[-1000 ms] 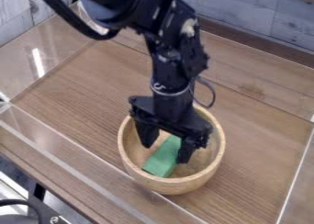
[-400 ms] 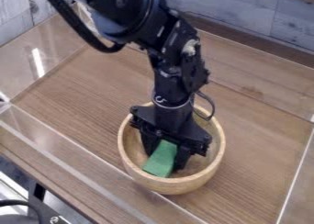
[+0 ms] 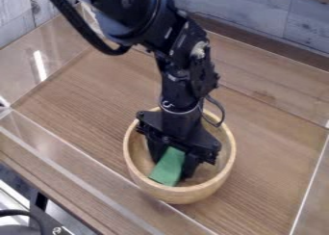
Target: Move green stick from inside the wooden bowl to the table next to it
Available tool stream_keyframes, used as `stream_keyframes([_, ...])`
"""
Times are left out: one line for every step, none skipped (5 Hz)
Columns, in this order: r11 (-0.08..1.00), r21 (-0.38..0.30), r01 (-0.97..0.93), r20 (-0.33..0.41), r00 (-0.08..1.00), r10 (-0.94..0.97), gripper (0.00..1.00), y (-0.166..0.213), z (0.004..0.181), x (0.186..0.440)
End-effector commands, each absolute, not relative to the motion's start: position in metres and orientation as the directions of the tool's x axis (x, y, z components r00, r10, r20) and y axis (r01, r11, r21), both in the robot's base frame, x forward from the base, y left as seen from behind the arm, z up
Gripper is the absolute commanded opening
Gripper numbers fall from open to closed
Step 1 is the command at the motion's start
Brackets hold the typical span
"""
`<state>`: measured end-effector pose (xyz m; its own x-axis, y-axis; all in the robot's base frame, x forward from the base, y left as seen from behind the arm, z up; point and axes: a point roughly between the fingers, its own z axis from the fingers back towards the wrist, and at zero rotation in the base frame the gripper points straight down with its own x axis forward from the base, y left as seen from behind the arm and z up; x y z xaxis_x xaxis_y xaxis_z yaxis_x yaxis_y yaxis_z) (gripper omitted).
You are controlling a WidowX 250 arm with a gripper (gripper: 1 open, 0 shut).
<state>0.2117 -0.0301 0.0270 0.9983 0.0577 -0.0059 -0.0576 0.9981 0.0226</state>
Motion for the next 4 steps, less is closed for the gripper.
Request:
stream_keyframes([0.999,0.011,-0.052,0.046,0.998,0.051,0.0,-0.0317,0.0418,0.2204])
stream_keyframes([0.999,0.006,-0.049,0.049,0.998,0.048,0.0,-0.0319,0.0448,0.2211])
stream_keyframes([0.999,0.003,-0.045,0.053,0.998,0.045,0.0,-0.0321,0.0474,0.2219])
stream_keyframes([0.999,0.0,-0.041,0.056,0.998,0.041,0.0,-0.0325,0.0495,0.2224])
